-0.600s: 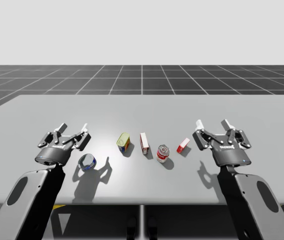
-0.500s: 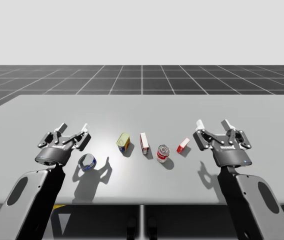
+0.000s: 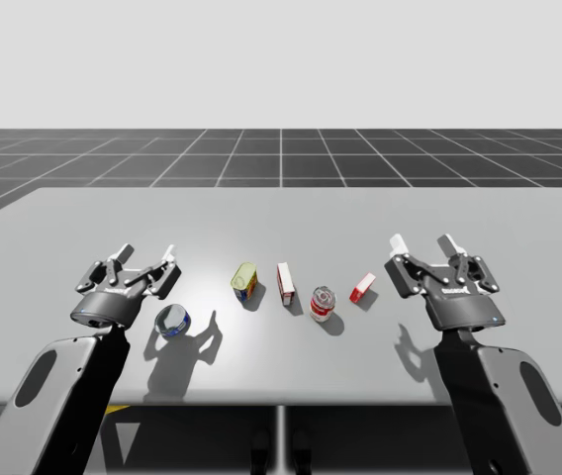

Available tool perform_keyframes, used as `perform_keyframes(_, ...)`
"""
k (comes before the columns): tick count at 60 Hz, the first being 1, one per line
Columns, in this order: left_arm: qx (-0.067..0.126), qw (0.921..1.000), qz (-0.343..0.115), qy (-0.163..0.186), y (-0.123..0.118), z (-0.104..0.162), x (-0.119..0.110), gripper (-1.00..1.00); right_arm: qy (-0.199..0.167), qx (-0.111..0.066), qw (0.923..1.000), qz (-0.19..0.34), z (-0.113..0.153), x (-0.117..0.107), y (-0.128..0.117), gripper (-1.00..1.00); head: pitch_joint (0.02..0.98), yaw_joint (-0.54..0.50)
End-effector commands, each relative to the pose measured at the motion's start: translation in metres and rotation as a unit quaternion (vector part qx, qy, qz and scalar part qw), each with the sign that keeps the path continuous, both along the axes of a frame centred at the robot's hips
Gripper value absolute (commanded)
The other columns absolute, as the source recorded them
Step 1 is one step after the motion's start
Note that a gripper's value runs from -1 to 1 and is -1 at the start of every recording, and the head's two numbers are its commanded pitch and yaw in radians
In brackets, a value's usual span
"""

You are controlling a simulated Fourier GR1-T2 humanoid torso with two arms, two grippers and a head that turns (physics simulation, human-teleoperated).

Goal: Grasp the soup can and hold it up.

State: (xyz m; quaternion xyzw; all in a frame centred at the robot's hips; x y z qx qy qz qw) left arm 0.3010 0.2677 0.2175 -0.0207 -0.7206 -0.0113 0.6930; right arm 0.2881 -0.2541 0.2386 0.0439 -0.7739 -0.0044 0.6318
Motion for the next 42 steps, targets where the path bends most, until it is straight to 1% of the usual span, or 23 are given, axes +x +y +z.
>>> perform_keyframes(1, 0.002, 1.0000, -0.004, 0.000, 0.000, 0.000, 0.000, -1.00, -0.002, 0.001, 1.0000, 0.004, 0.002, 0.000, 0.001, -1.00, 0.507, -0.05)
perform_keyframes(6, 0.005, 1.0000, -0.006, 0.001, -0.001, 0.000, 0.000, -1.00, -0.002, 0.000, 1.0000, 0.005, 0.002, -0.001, 0.001, -1.00, 0.575, -0.06)
perform_keyframes(9, 0.008, 0.9999, -0.008, 0.002, -0.002, -0.001, 0.000, -1.00, -0.003, 0.000, 1.0000, 0.005, 0.003, -0.001, 0.002, -1.00, 0.645, -0.07)
perform_keyframes(13, 0.010, 0.9999, -0.009, 0.003, -0.003, -0.002, 0.000, -1.00, -0.003, 0.000, 1.0000, 0.004, 0.003, -0.001, 0.002, -1.00, 0.686, -0.09)
perform_keyframes(14, 0.011, 0.9999, -0.010, 0.003, -0.004, -0.002, 0.000, -1.00, -0.003, 0.000, 1.0000, 0.003, 0.003, -0.001, 0.002, -1.00, 0.715, -0.10)
perform_keyframes(21, 0.015, 0.9998, -0.013, 0.006, -0.006, -0.003, 0.001, -1.00, -0.003, -0.003, 1.0000, 0.004, 0.003, -0.002, 0.003, -1.00, 0.803, -0.15)
perform_keyframes(26, 0.016, 0.9997, -0.016, 0.007, -0.008, -0.004, 0.000, -1.00, -0.003, -0.003, 1.0000, 0.004, 0.004, -0.002, 0.003, -1.00, 0.843, -0.18)
perform_keyframes(32, 0.018, 0.9997, -0.017, 0.007, -0.010, -0.003, -0.001, -1.00, -0.005, -0.007, 1.0000, 0.002, 0.004, -0.002, 0.003, -1.00, 0.857, -0.19)
perform_keyframes(35, 0.019, 0.9997, -0.017, 0.006, -0.011, -0.004, -0.002, -1.00, -0.003, -0.016, 0.9999, -0.002, 0.004, -0.003, 0.005, -1.00, 0.858, -0.19)
perform_keyframes(38, 0.016, 0.9997, -0.016, 0.005, -0.011, -0.003, -0.003, -1.00, 0.006, -0.011, 0.9999, 0.005, 0.005, -0.005, 0.008, -1.00, 0.855, -0.18)
perform_keyframes(39, 0.015, 0.9998, -0.015, 0.005, -0.011, -0.002, -0.003, -1.00, 0.008, -0.014, 0.9998, 0.008, 0.006, -0.005, 0.009, -1.00, 0.854, -0.18)
perform_keyframes(41, 0.013, 0.9998, -0.015, 0.004, -0.012, -0.002, -0.004, -1.00, 0.013, -0.026, 0.9995, 0.010, 0.008, -0.008, 0.013, -1.00, 0.850, -0.17)
perform_keyframes(42, 0.012, 0.9998, -0.015, 0.004, -0.012, -0.001, -0.004, -1.00, 0.016, -0.025, 0.9995, 0.013, 0.008, -0.009, 0.014, -1.00, 0.850, -0.17)
